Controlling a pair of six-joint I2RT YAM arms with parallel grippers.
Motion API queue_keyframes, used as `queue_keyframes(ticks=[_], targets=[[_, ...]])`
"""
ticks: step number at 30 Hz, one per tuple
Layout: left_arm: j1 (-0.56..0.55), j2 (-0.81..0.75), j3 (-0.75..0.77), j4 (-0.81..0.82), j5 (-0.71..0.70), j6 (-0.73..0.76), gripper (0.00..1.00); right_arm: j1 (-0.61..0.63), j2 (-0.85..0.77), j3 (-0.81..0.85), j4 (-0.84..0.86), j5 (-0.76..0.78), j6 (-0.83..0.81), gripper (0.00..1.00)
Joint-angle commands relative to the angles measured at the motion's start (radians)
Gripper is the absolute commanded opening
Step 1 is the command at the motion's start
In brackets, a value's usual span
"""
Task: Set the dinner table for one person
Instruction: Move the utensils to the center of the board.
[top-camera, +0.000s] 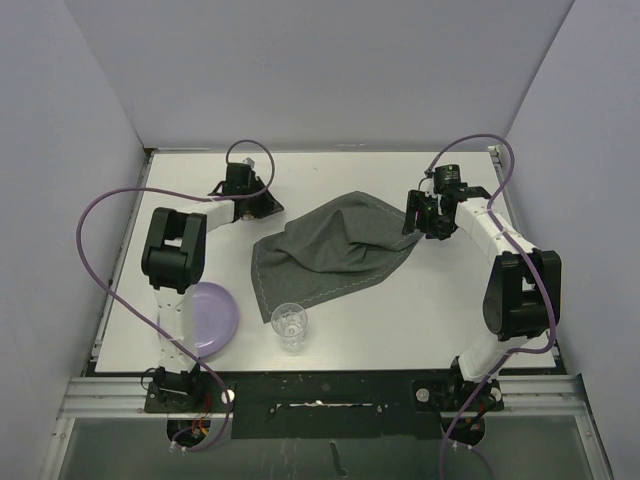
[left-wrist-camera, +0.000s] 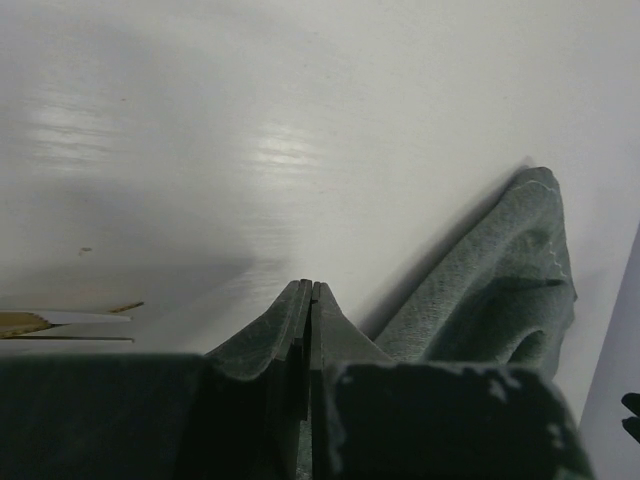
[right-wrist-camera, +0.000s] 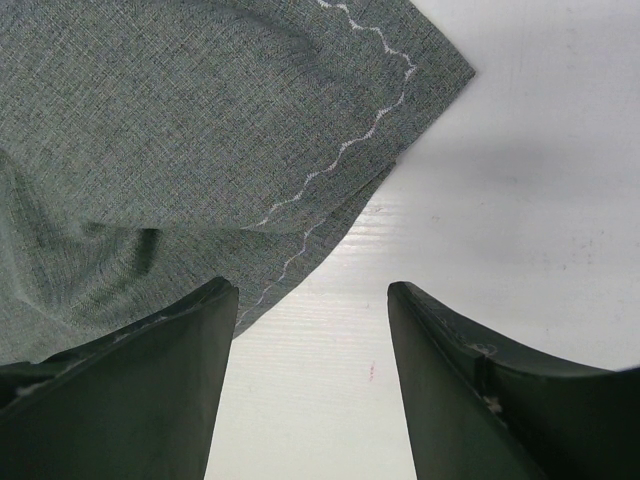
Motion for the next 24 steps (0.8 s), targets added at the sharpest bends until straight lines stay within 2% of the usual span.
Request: queue_keyframes(ticks=[1,13,24], targets=[[0.008,0.051,0.075,-0.031,-0.065,0.041,0.0,-0.002,-0.018,-0.006,0.025,-0.018,-0.008,0.62],[0.023,0.062,0.098,-0.111,-0.13,0.072,0.0,-0.001,-0.022,-0.008,0.022,-0.018,-0.01,0.62],[0.088,-0.011,0.008,-0.134,-0.146,0.075,0.0,-0.002,-0.027,-0.01,0.022,-0.022,-0.008,0.62]])
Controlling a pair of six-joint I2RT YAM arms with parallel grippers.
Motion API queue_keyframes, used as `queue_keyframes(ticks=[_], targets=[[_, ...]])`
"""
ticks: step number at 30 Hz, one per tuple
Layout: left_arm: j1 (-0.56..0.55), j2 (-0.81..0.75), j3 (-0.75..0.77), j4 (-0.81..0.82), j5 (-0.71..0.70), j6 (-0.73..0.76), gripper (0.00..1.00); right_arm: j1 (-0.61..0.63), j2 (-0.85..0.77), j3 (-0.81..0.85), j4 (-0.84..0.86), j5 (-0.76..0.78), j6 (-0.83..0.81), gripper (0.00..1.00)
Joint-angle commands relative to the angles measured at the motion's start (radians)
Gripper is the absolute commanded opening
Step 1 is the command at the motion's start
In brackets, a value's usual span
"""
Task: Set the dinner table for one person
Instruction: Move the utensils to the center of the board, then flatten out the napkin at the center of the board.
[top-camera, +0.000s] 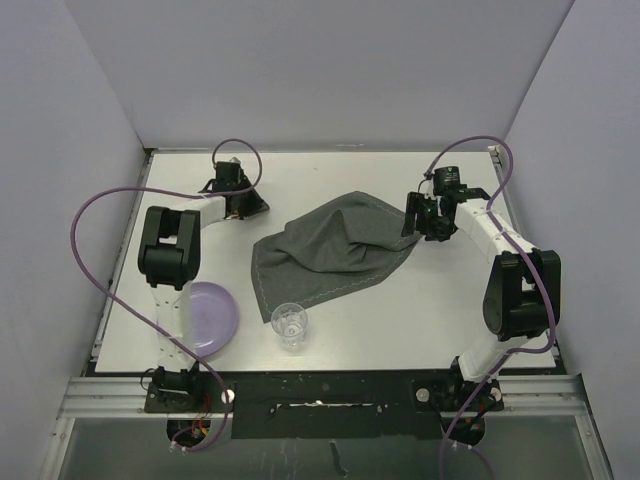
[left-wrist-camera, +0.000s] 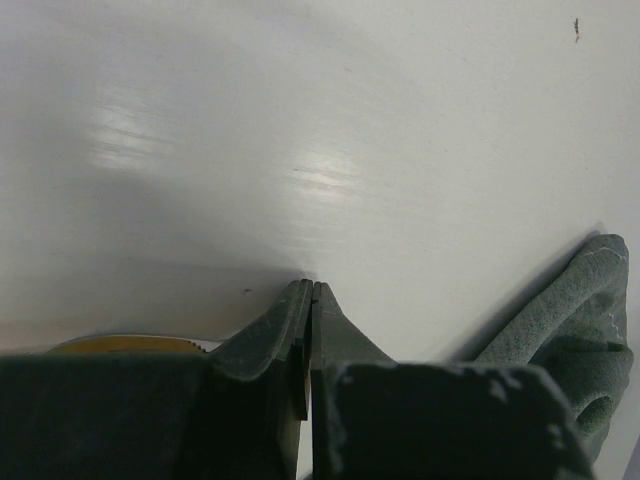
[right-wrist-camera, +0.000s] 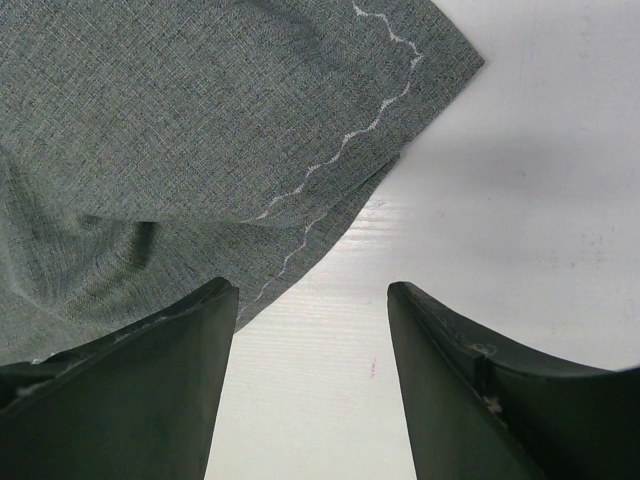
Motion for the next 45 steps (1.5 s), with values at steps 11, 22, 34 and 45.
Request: queue_keyframes(ticks=[11,22,34,45], targets=[[0.094,-0.15,-0.154,-0.072,-0.074,0.043,0.0,0.001,-0.031,0.001,0.025,-0.025,0.002,0.62],[0.15,-0.25,-0.216,-0.113,-0.093,0.064,0.0,0.004,-0.041,-0.011,0.031,-0.034,0.007,0.62],[0.119,-0.245,-0.174,-0.019,0.023,0.079,0.0,0.016,-0.047,0.002,0.027,-0.035,0.009,0.62],[-0.002,-0.335,-0.039,-0.11,0.036,0.175,0.04,0.014,-0.07,0.003,0.019,-0.015,0.002,0.63]])
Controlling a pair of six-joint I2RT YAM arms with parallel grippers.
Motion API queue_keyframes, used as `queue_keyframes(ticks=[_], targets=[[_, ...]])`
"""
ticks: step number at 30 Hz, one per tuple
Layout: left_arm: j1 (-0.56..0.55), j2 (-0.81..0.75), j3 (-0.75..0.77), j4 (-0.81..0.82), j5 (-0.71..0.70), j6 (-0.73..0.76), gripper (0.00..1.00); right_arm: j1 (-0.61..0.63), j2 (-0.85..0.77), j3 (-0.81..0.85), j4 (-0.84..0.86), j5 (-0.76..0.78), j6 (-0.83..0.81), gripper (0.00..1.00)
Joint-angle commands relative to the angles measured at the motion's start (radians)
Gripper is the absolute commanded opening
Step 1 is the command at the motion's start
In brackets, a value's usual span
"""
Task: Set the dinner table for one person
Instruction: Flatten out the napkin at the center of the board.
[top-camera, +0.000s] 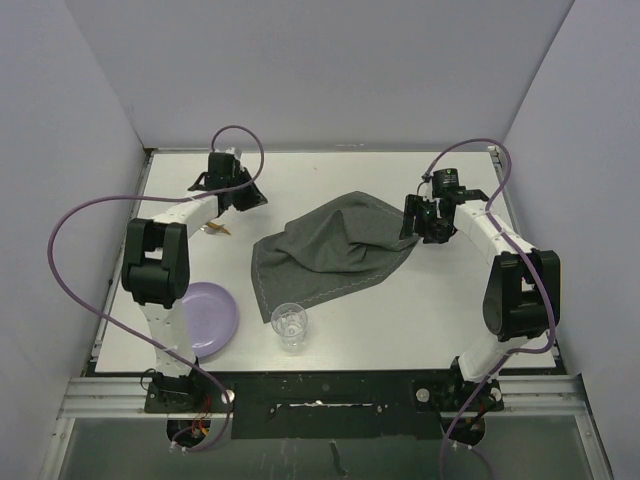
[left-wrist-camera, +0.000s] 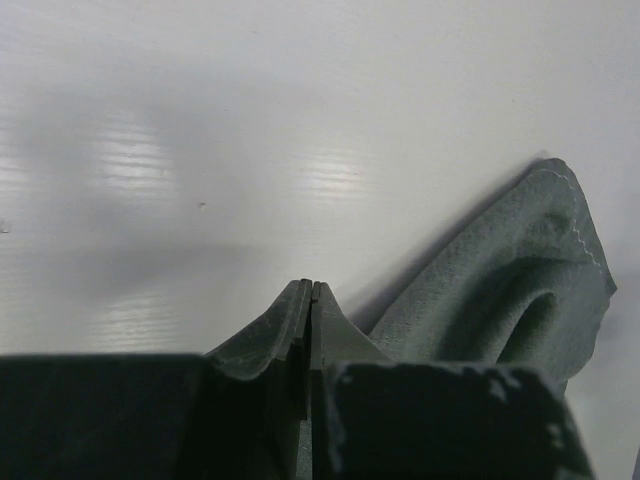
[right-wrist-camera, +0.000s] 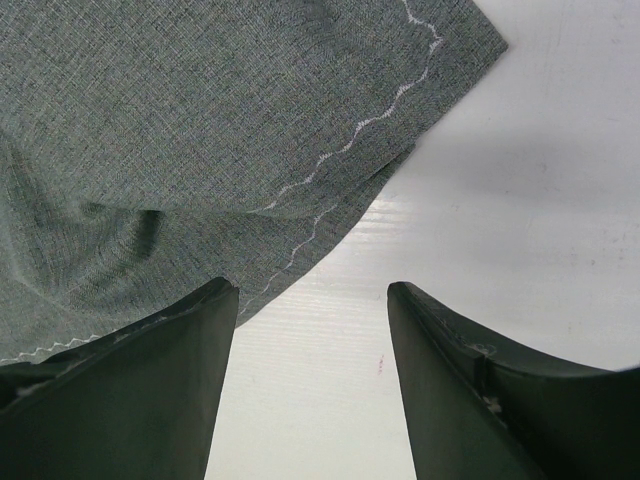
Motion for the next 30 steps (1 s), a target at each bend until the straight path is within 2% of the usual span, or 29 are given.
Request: queue_keyframes(ticks=[1,2,6,8,10,12,21,30], targets=[[-0.016,-0.14,0.049,-0.054,0.015,0.068,0.08,0.006,-0.07,0.017,0.023,0.004,0.0,0.63],[-0.022,-0.156,0.046,-0.08,0.019,0.073,0.12,0.006,-0.068,0.015,0.026,-0.001,-0.001,0.64],[-0.058,-0.296,-0.052,-0.068,0.019,0.079,0.48,0.002,-0.034,0.01,0.048,-0.01,-0.001,0.65],[-0.071,-0.369,-0.101,-0.048,0.013,0.076,0.58,-0.007,-0.001,0.025,0.051,-0.011,0.001,0.65],[-0.081,-0.424,-0.122,-0.053,0.01,0.075,0.62,-0.015,0.036,0.044,0.055,-0.011,0.005,0.65],[-0.091,-0.467,-0.128,-0.066,0.007,0.081,0.72,-0.022,0.074,0.069,0.055,-0.008,0.008,0.64],[-0.099,-0.594,-0.197,-0.071,0.009,0.087,0.78,-0.108,0.175,0.108,0.071,0.016,0.04,0.62],[-0.099,-0.578,-0.202,-0.061,0.024,0.093,0.79,-0.152,0.262,0.155,0.112,-0.014,0.063,0.61]])
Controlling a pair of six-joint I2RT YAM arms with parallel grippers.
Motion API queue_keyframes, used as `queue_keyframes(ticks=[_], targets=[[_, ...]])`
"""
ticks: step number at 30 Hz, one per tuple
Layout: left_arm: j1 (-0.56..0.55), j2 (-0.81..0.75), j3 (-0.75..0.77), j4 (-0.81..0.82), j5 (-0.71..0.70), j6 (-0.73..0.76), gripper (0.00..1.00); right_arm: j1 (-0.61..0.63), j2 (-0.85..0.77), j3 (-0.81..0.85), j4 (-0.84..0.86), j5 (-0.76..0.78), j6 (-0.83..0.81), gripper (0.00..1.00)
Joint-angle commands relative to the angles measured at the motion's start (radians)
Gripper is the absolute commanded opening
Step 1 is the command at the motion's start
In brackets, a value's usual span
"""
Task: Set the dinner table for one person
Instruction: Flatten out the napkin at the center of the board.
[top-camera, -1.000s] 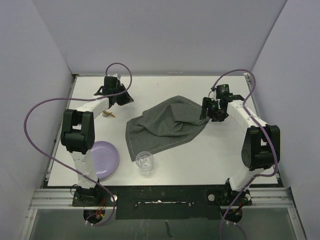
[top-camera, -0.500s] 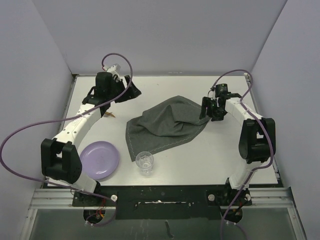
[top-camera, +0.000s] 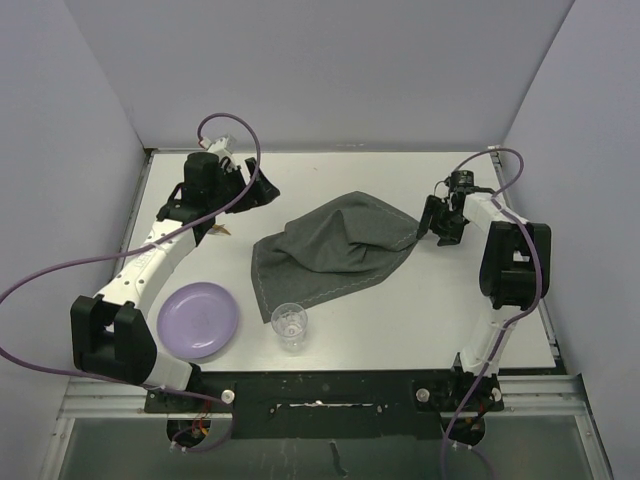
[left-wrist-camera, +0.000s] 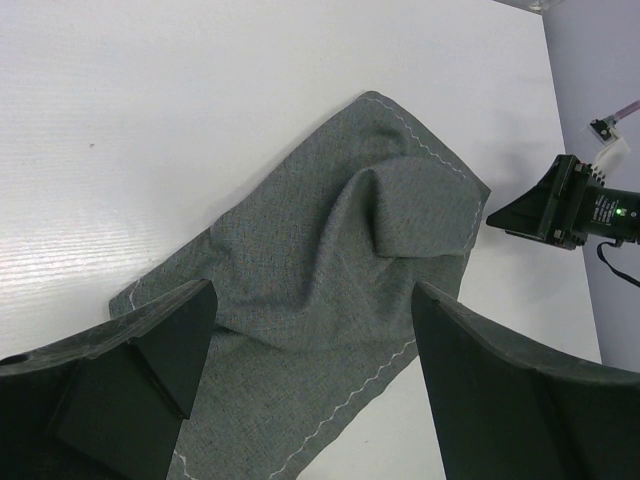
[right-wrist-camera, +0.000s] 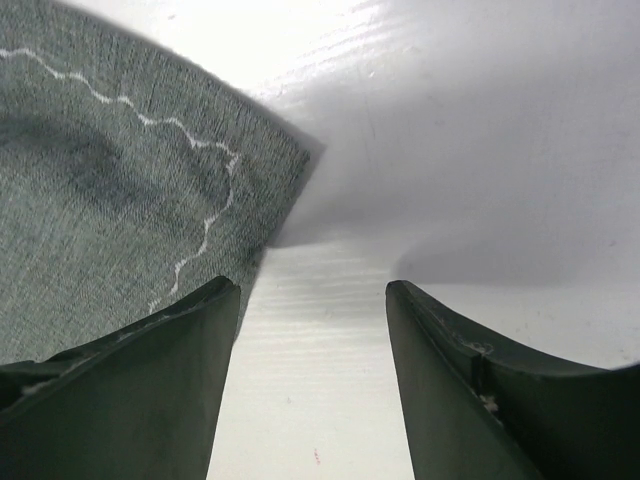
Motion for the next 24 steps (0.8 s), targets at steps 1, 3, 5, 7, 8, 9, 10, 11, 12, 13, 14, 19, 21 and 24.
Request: queue_keyframes(ticks=[1,3,5,7,8,9,10,11,12,13,14,19,21,24], targets=[[0.002,-0.021,0.007,0.037,0.017,0.021,0.79,-0.004,0.044,0.085,0.059,-0.03,0.026,0.6],[0.001,-0.019,0.005,0.036,0.013,0.021,0.79,-0.003,0.071,0.111,0.059,-0.055,0.032,0.58],[0.001,-0.019,0.004,0.032,0.009,0.022,0.79,-0.002,0.094,0.129,0.064,-0.067,0.037,0.57],[0.001,-0.021,0.003,0.029,0.001,0.024,0.79,-0.003,0.116,0.148,0.07,-0.075,0.042,0.57],[0.001,-0.021,0.003,0.027,0.001,0.024,0.79,-0.002,0.127,0.156,0.07,-0.084,0.043,0.56],[0.001,-0.021,0.003,0.026,-0.002,0.025,0.79,-0.002,0.136,0.164,0.07,-0.09,0.044,0.55],[0.002,-0.02,0.003,0.025,-0.002,0.025,0.79,-0.002,0.145,0.167,0.071,-0.094,0.047,0.53],[0.001,-0.018,0.006,0.023,-0.002,0.025,0.79,-0.002,0.151,0.167,0.076,-0.1,0.049,0.48],[0.001,-0.017,0.006,0.02,-0.002,0.025,0.79,-0.003,0.158,0.168,0.08,-0.105,0.05,0.43],[0.002,-0.015,0.007,0.02,-0.002,0.025,0.79,-0.002,0.166,0.172,0.081,-0.108,0.05,0.36],[0.001,-0.015,0.007,0.018,-0.001,0.025,0.79,-0.002,0.174,0.18,0.076,-0.11,0.049,0.26],[0.001,-0.014,0.0,0.015,-0.008,0.021,0.79,0.007,0.177,0.197,0.06,-0.106,0.039,0.0],[0.001,-0.009,0.001,0.014,-0.01,0.024,0.79,0.021,0.156,0.213,0.043,-0.073,0.027,0.0],[0.001,0.016,0.01,0.009,-0.015,0.028,0.79,0.062,0.116,0.283,-0.015,0.014,-0.007,0.0]])
